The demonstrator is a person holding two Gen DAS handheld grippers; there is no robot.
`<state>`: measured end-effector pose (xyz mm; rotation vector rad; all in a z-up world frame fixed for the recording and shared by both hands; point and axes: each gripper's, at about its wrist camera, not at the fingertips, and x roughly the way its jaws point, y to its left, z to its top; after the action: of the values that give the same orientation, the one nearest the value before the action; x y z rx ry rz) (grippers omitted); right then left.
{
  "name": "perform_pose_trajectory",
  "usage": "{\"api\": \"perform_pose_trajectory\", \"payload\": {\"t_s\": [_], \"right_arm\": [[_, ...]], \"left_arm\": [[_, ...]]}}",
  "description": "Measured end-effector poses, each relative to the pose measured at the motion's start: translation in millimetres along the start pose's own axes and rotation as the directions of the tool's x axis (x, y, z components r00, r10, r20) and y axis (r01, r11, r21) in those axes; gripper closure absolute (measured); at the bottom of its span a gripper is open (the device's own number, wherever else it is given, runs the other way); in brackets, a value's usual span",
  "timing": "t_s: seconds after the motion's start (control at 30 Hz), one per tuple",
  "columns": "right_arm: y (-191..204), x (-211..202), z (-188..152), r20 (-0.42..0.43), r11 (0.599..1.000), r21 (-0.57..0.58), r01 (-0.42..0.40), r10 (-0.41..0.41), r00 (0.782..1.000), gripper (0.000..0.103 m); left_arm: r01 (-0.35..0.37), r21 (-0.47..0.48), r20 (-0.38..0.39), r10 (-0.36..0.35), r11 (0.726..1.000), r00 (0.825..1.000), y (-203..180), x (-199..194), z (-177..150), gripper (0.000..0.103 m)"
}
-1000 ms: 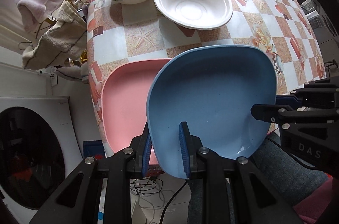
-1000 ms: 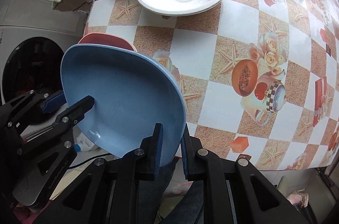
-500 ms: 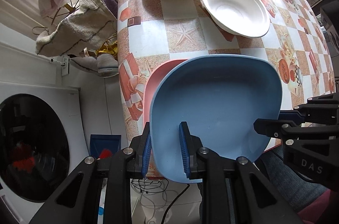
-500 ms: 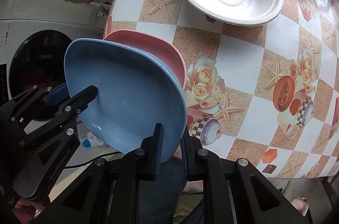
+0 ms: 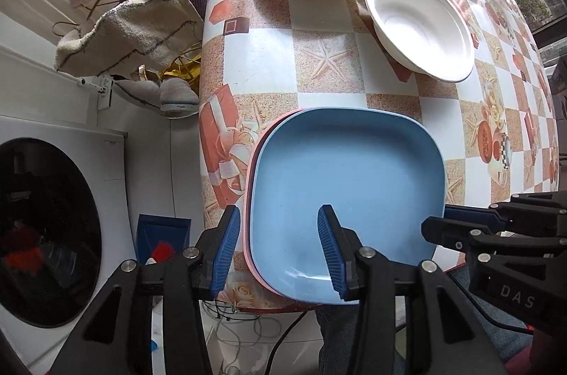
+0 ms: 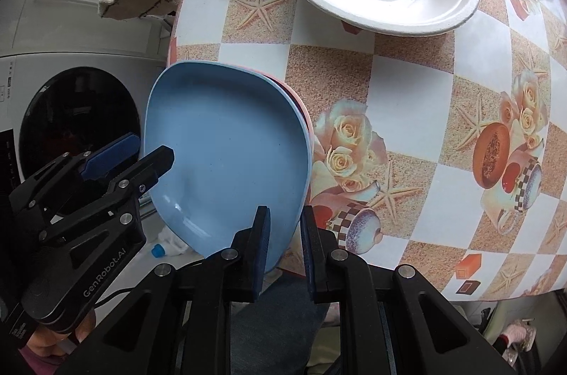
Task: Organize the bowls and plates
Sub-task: 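Lower the blue plate onto the pink plate and open both grippers, then move both grippers toward the white paper bowls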
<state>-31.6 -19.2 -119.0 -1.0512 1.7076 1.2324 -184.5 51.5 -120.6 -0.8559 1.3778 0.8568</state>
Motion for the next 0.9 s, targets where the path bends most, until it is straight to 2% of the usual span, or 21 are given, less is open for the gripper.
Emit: {"api": "perform_pose_trajectory", "payload": {"t_s": [0.03,0.07,0.1,0.17,0.33,0.5,0.7,0.9], "right_arm": [[-3.4,-0.8,-0.5,0.000,1.000,0.010,0.006,-0.006,1.000,0.057],[-8.2,-3.2,-1.8,0.009,1.000,0.022,0.004,-0.004,1.000,0.024],[-14.6,-6.8,-3.2,0.029,0.999,0.041,-0.016,0.014,0.999,0.017],[-29.1,-12.8,-7.1,0.039,0.996,0.080,-0.038,0.035,0.999,0.017],[-76.8,-17.5,-17.8,0.038,0.972,0.236,-0.019,0.010,0.999,0.017],[-113.1,-23.6,-26.4,0.043,0.938,0.345,-0.010,-0.005,0.999,0.017],[-128.3,-38.9,-18.3,0.065,0.941,0.339,0.016,-0.041,0.997,0.017],[-126.9,-69.5,19.3,0.131,0.964,0.252,0.086,-0.122,0.984,0.017]], "left_arm": [[0.004,-0.007,0.002,-0.004,1.000,1.000,1.4,-0.5,0.1,0.039],[0.010,-0.015,0.004,-0.010,1.000,1.000,2.9,-1.4,0.5,0.034],[0.019,-0.023,0.007,-0.019,1.000,1.000,4.4,-2.8,0.8,0.033],[0.039,-0.040,0.013,-0.039,0.998,0.999,6.9,-5.4,2.1,0.032],[0.081,-0.071,0.024,-0.080,0.994,0.997,4.6,-12.1,11.6,0.030],[0.102,-0.037,0.046,-0.100,0.994,0.994,-11.9,-21.1,30.6,0.030],[0.128,-0.007,0.053,-0.128,0.992,0.990,-32.9,-26.3,58.0,0.029],[0.202,-0.095,0.039,-0.199,0.975,0.979,-38.7,-18.6,92.5,0.029]]}}
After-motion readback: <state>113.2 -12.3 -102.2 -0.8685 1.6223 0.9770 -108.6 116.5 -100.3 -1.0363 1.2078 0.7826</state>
